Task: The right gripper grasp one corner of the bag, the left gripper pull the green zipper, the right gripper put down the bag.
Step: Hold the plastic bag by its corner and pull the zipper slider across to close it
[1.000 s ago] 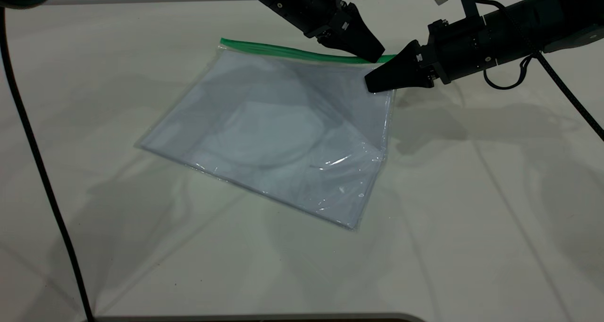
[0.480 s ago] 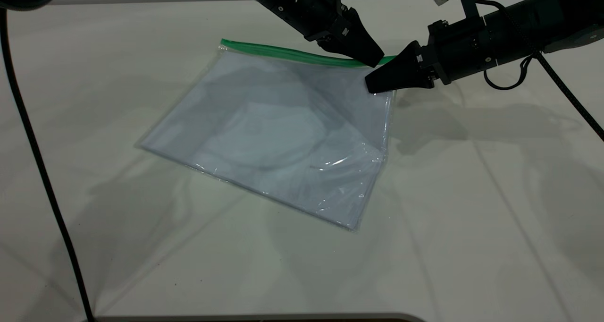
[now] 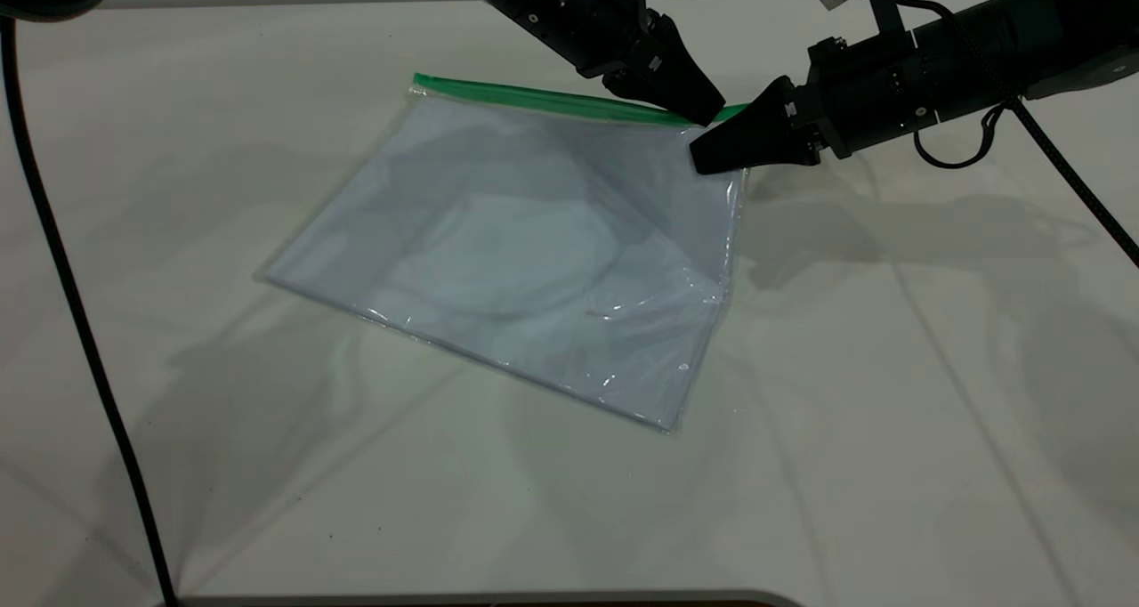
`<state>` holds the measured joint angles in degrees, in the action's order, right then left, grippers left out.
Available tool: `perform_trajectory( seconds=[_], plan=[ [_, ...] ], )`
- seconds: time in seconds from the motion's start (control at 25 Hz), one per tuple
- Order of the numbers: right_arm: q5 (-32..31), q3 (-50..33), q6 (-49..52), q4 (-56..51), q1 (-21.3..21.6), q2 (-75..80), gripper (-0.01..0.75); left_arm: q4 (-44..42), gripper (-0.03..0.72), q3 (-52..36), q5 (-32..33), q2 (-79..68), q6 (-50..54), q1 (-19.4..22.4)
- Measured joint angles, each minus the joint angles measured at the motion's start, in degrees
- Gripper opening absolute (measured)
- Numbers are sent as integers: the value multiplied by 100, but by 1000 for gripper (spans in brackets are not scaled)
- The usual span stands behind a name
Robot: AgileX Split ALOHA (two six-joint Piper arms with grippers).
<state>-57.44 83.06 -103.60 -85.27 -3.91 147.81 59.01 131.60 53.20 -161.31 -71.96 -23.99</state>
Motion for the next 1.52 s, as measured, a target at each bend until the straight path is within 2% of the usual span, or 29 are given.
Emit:
perform_trajectory(
  seconds=[0.88, 1.52],
  plan=[
    [-374, 7, 71, -37, 641, 0, 36, 190, 61, 0, -228, -11, -168, 125],
    [-395, 7, 55, 47, 995, 0, 36, 137, 66, 0, -127, -50, -208, 630]
  ],
)
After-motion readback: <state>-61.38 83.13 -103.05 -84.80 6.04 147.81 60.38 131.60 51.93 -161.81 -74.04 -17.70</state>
